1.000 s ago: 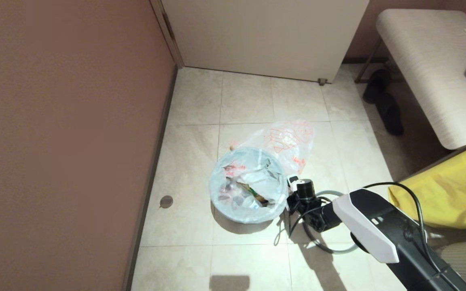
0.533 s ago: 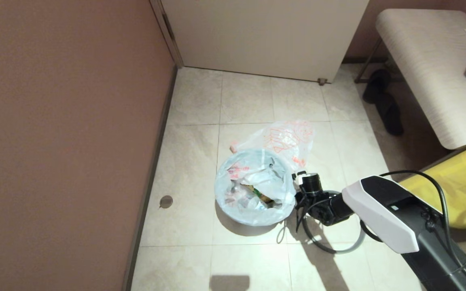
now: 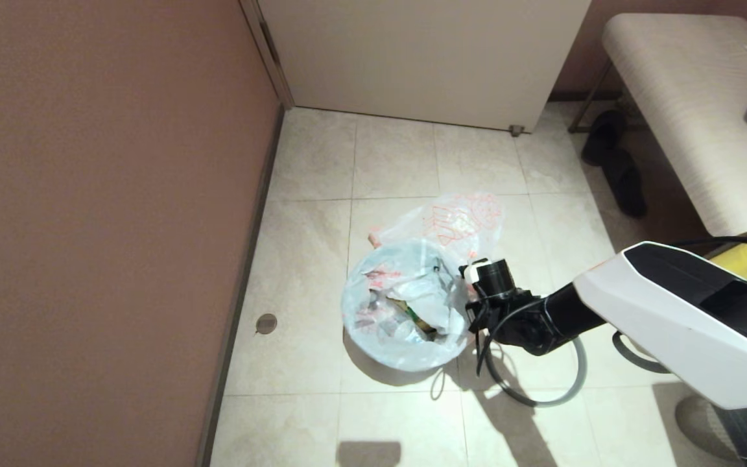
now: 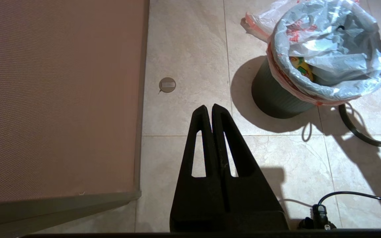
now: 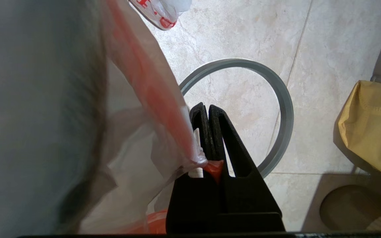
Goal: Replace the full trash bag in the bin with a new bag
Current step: Place the trash bag on the floor
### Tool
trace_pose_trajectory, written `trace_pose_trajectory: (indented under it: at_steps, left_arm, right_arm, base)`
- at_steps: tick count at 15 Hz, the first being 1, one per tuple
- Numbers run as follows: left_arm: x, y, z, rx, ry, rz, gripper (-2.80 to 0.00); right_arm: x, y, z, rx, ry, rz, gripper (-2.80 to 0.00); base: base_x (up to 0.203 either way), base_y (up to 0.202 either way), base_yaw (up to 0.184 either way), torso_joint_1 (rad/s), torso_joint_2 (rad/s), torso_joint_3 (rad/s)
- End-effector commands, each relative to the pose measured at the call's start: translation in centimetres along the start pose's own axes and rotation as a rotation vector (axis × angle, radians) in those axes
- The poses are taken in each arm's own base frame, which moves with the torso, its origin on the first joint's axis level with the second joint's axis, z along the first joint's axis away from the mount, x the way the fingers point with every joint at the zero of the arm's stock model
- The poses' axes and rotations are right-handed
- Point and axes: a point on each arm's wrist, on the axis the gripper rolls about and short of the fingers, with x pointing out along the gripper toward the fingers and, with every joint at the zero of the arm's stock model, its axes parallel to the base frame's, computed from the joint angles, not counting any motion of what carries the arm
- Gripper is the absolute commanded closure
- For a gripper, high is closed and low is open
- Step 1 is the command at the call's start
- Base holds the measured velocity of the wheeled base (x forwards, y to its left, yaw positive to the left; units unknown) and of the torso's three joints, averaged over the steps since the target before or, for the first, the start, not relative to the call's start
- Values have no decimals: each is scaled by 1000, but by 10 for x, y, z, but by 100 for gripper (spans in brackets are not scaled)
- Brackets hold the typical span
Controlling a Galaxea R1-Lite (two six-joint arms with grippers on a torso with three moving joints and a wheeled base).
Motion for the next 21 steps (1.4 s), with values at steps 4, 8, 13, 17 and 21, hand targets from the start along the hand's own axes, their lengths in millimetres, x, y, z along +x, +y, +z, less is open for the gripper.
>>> trace_pose_trajectory:
  at_steps: [4,8,13,17,21]
  left_arm:
    - [0,0,0,-1,1,1,0]
    - [0,0,0,-1,1,2,0]
    - [0,0,0,-1,1,0,0]
    - [0,0,0,-1,1,2,0]
    - [0,0,0,-1,1,1,0]
  right_arm:
    - [-43,-32,28,33,-48,-13,0]
    - [-79,-41,46,48,-101,19,0]
    - [-146,-19,39,-66,-85,154,0]
    - [-152,-3,17,-142,-24,226,0]
    - [-111,-9,-12,-161,93,173,0]
  base:
    - [0,0,0,0,0,0]
    - [0,0,0,0,0,0]
    - [0,0,0,0,0,0]
    - [0,0,0,0,0,0]
    - [0,0,0,0,0,0]
